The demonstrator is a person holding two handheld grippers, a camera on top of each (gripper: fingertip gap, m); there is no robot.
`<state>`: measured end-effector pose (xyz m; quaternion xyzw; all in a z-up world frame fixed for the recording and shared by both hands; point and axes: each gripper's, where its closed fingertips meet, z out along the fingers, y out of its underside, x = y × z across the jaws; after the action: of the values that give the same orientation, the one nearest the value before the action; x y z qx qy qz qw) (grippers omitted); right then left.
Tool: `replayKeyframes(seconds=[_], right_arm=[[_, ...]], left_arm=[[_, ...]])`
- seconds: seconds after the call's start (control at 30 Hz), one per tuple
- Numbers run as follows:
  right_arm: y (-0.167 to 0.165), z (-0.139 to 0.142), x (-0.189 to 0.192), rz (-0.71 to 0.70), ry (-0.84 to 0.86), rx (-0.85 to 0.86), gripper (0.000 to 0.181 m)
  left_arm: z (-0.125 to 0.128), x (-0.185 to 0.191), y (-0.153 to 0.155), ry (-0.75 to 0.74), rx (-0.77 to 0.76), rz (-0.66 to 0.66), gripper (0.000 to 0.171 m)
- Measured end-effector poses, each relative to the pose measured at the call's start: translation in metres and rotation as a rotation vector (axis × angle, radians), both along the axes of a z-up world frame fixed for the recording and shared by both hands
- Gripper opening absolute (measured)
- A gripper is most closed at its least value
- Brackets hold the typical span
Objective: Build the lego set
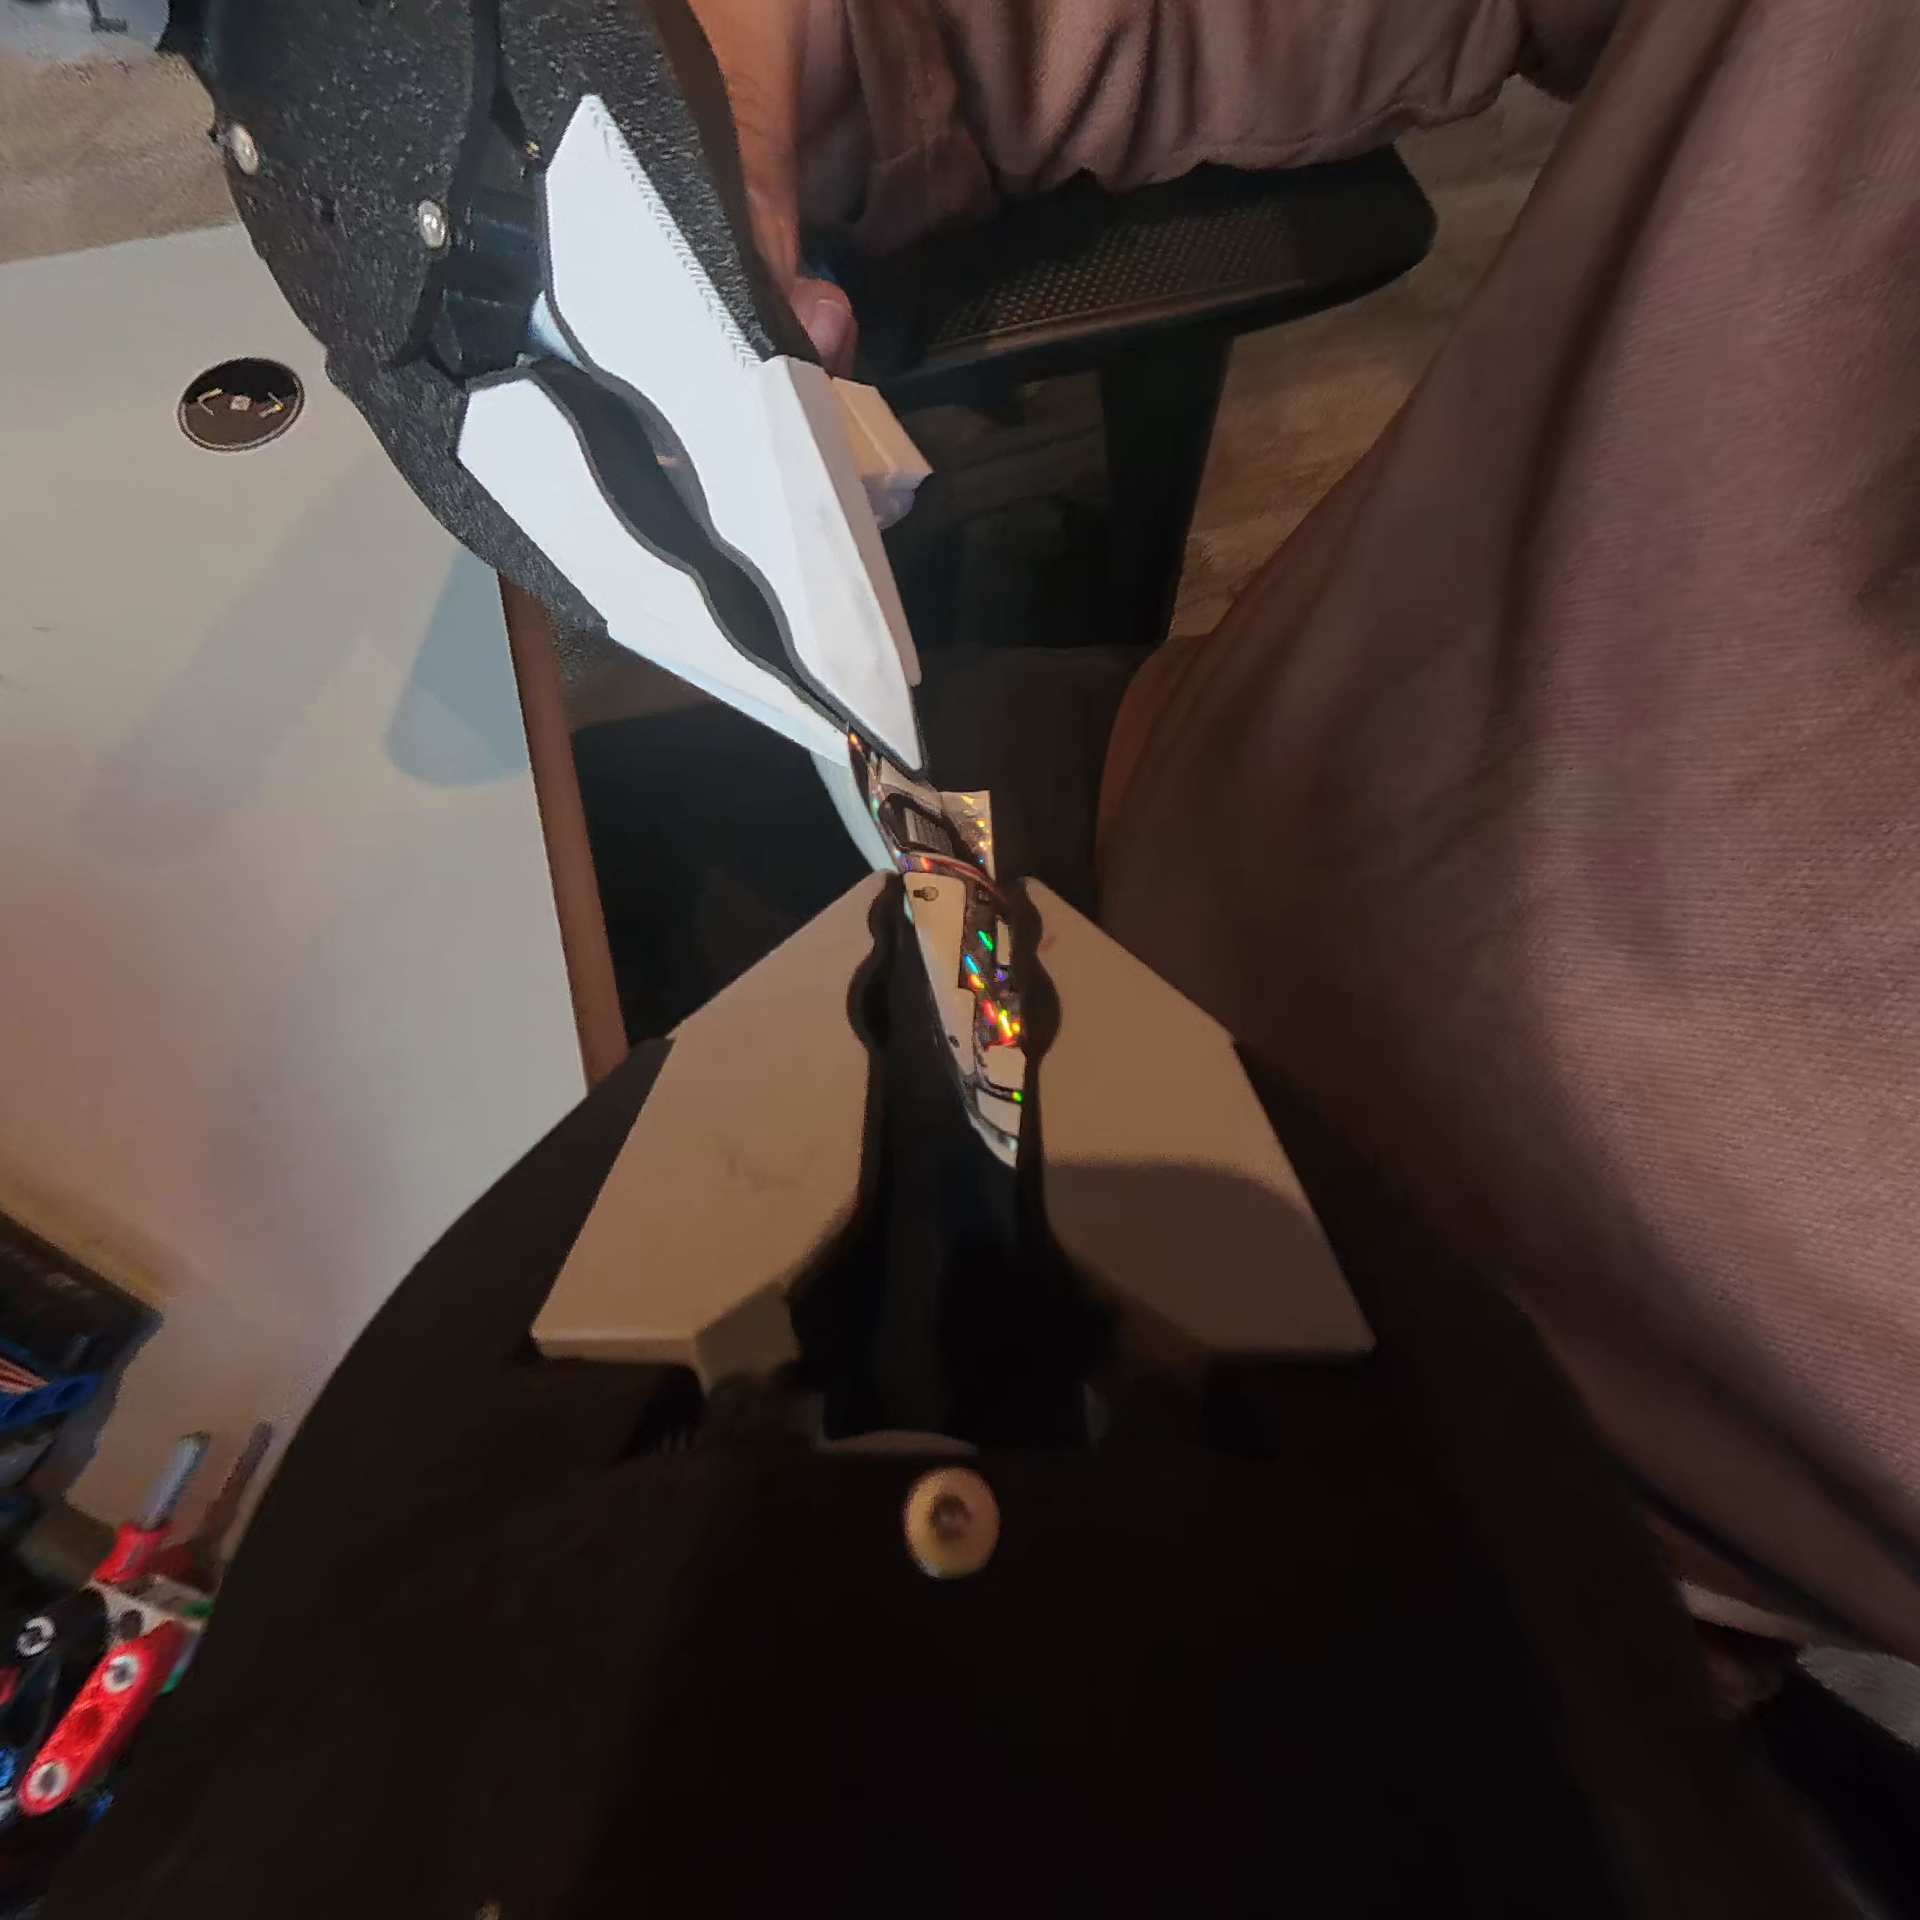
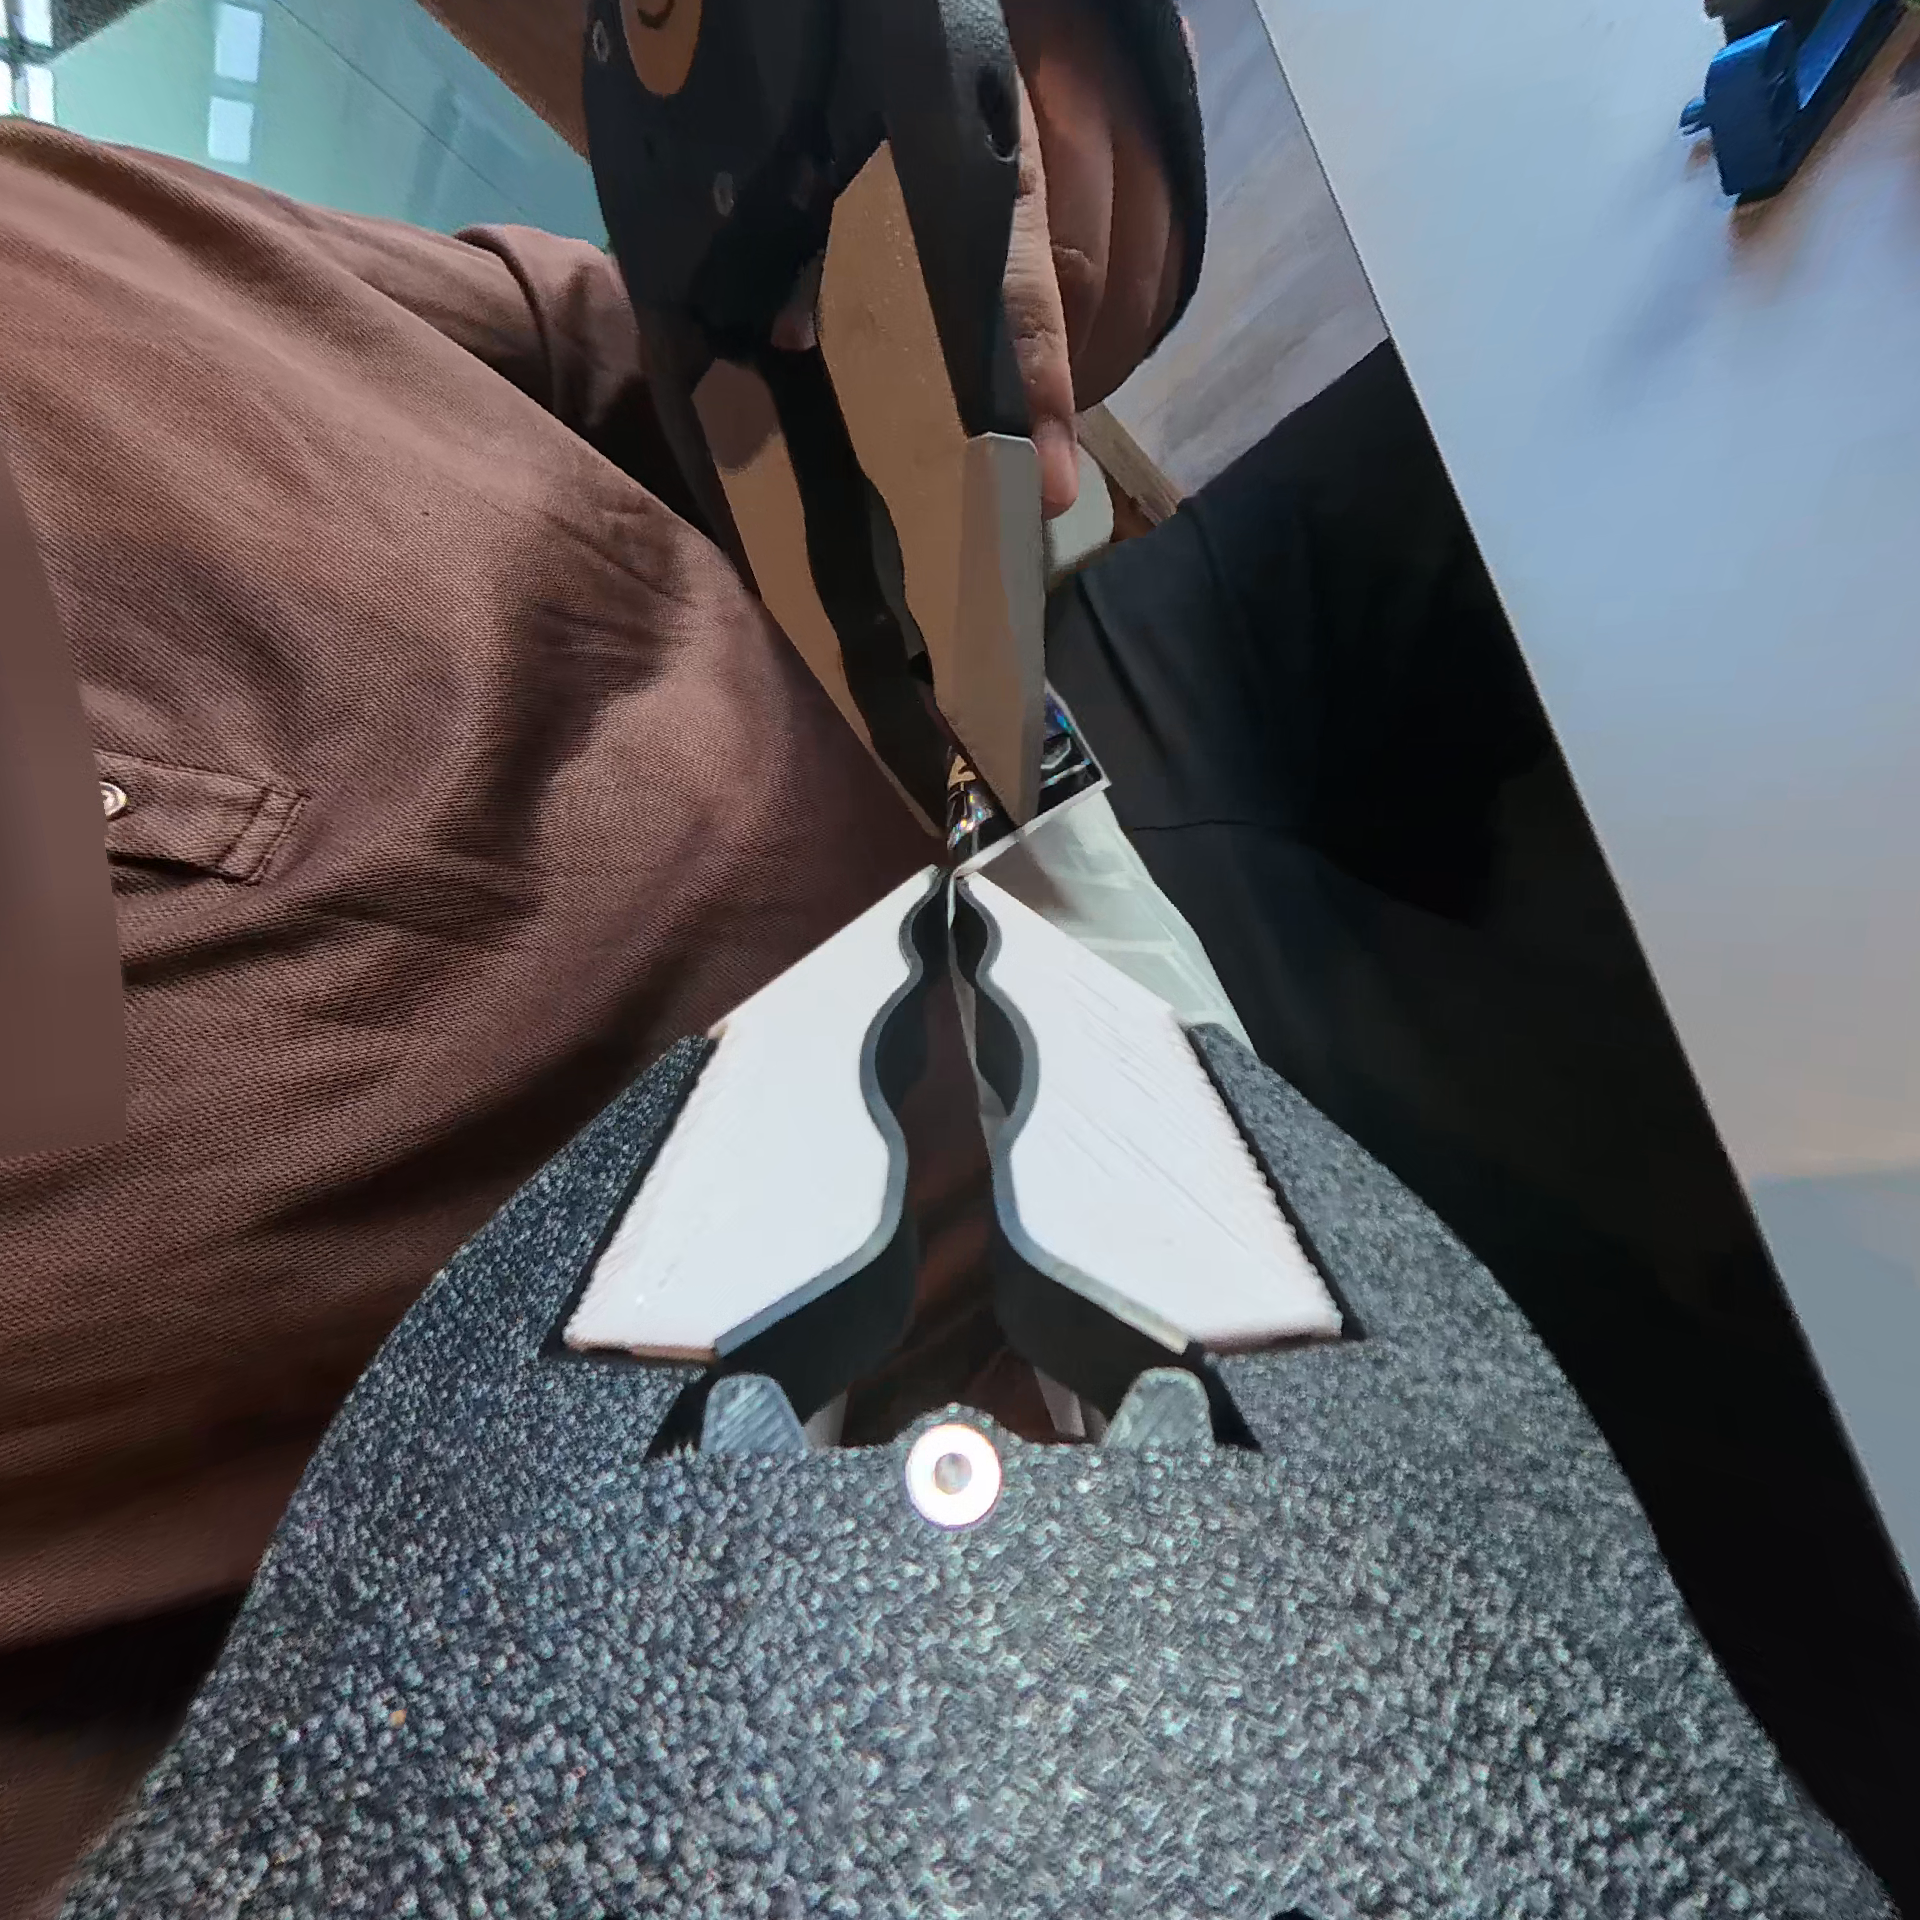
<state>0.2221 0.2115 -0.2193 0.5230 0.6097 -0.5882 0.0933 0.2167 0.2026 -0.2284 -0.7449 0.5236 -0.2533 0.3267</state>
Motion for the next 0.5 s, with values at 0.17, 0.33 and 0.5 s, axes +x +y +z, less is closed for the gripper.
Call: replayKeyframes(seconds=[0.17,0.33,0.5], right_arm=[[0.002,-0.008,-0.001,-0.011,0.000,0.094,0.001],[0.008,-0.016,-0.004,-0.027,0.082,0.380,0.003],[0.011,-0.025,-0.004,-0.044,0.071,0.472,0.007]], left_arm=[[-0.003,-0.001,0.003,-0.046,-0.036,0.057,0.006],[-0.007,-0.002,0.008,-0.099,-0.103,0.146,0.000],[-0.015,-0.001,0.008,-0.174,-0.237,0.209,0.000]])
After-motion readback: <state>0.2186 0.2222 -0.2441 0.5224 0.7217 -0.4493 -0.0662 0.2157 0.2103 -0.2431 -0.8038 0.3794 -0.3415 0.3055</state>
